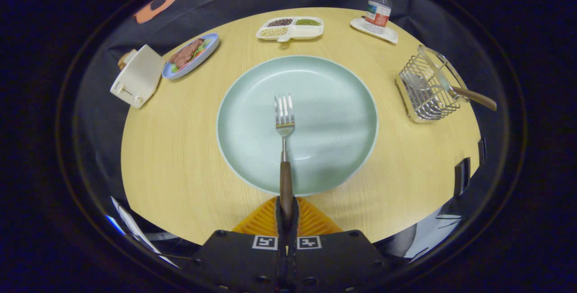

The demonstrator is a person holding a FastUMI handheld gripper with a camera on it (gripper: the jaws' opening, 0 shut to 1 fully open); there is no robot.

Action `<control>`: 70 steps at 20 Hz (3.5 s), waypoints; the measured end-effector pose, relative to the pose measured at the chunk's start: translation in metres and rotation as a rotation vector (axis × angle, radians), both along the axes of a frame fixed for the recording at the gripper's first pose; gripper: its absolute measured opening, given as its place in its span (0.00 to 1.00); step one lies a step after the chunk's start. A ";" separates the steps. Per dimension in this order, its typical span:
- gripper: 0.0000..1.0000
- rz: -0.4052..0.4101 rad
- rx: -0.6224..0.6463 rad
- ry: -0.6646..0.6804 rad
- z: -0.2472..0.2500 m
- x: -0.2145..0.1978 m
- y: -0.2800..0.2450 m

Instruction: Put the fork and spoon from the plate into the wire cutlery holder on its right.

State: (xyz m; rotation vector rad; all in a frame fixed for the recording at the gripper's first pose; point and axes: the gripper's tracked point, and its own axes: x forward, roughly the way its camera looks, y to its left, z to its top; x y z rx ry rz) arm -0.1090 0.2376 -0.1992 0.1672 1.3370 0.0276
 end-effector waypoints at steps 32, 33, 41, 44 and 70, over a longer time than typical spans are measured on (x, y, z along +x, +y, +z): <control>0.01 -0.118 0.061 -0.126 0.131 0.032 -0.176; 0.01 -0.123 0.058 -0.124 0.132 0.032 -0.183; 0.00 -0.092 0.009 -0.024 0.121 0.018 -0.219; 0.01 -0.067 0.020 0.016 0.120 0.010 -0.214; 0.18 -0.205 0.094 -0.008 0.135 0.051 -0.225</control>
